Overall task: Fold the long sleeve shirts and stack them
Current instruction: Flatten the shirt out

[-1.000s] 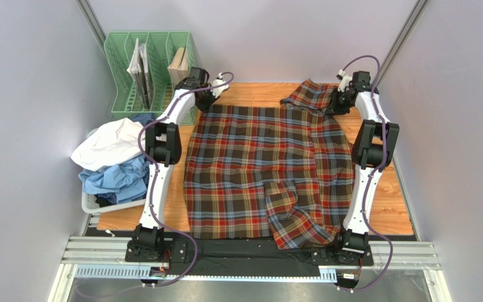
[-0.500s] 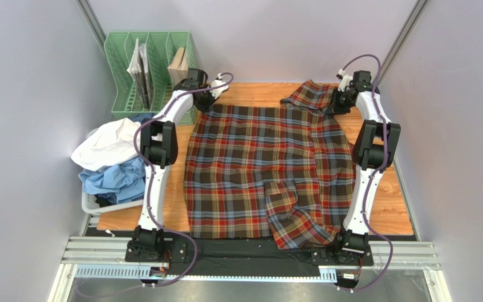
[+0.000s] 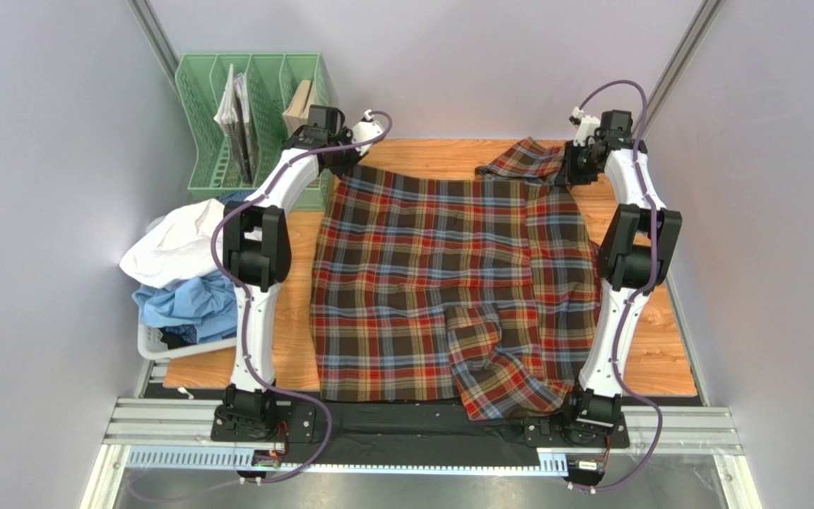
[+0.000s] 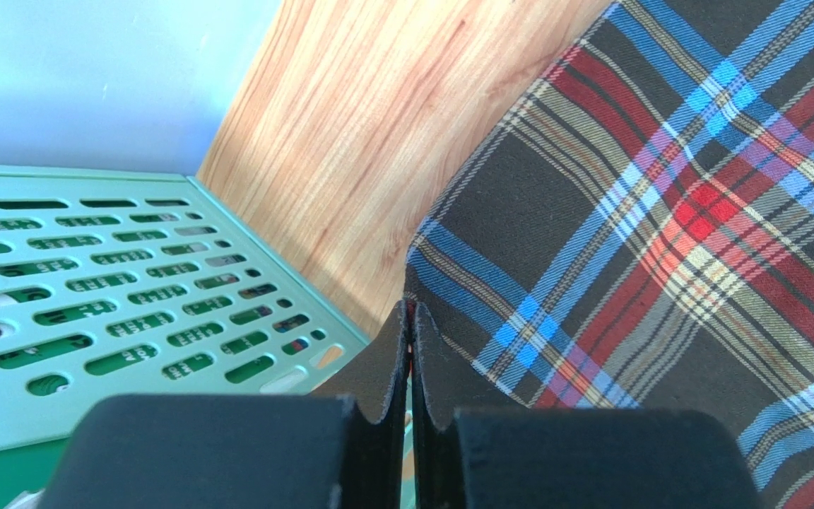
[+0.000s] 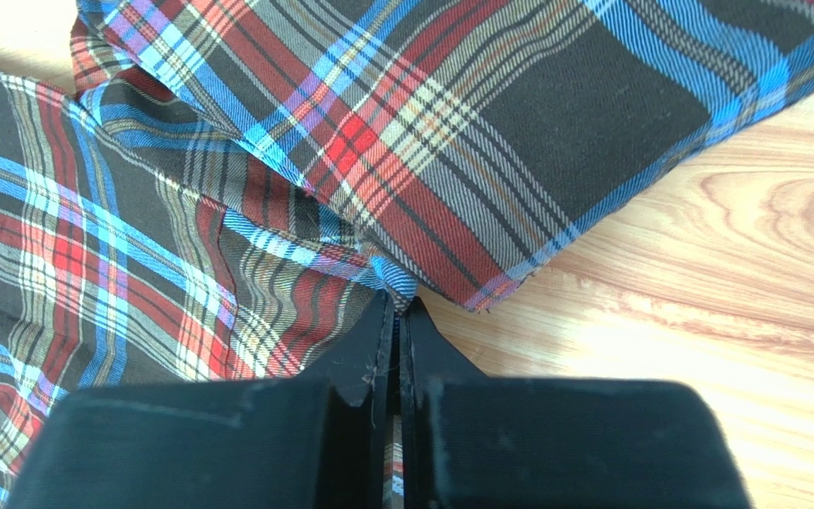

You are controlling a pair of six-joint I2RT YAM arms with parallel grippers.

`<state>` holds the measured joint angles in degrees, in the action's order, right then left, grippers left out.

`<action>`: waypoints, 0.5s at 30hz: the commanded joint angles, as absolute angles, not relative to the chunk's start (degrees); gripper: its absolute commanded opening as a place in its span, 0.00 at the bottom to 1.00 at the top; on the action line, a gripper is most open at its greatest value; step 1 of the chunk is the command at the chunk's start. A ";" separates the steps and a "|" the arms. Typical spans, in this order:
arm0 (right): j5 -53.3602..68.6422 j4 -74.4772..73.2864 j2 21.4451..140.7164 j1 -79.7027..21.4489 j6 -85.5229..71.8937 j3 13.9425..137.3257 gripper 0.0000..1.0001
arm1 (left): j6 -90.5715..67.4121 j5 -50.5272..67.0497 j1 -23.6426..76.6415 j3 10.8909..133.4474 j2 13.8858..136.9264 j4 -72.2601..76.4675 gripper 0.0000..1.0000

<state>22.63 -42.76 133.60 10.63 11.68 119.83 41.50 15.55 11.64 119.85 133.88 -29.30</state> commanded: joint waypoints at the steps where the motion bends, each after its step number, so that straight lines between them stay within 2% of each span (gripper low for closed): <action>1: 22.15 -42.01 128.67 10.72 14.15 120.06 0.00 | 43.42 16.53 11.60 116.99 129.11 -24.53 0.00; 2: 22.06 -41.92 128.67 10.64 14.32 120.06 0.01 | 43.42 16.70 11.60 116.55 128.68 -24.17 0.00; 4: 22.32 -42.71 128.85 10.28 14.85 120.49 0.19 | 44.03 16.79 11.60 116.37 128.76 -24.78 0.00; 5: 22.85 -43.76 129.20 9.50 15.46 121.02 0.24 | 44.12 16.79 11.60 116.37 128.85 -24.96 0.00; 7: 25.04 -46.66 129.11 8.62 17.31 120.94 0.24 | 44.47 16.61 11.60 116.02 128.85 -24.96 0.00; 10: 23.56 -47.90 128.93 7.03 18.11 120.50 0.37 | 44.56 15.03 11.34 115.93 129.02 -24.43 0.00; 11: 23.12 -47.73 129.02 7.29 17.93 120.67 0.46 | 44.47 15.12 11.25 116.01 129.02 -24.52 0.00; 15: 16.63 -42.81 130.95 8.79 14.42 124.00 0.53 | 44.38 15.73 11.07 115.84 129.20 -25.13 0.00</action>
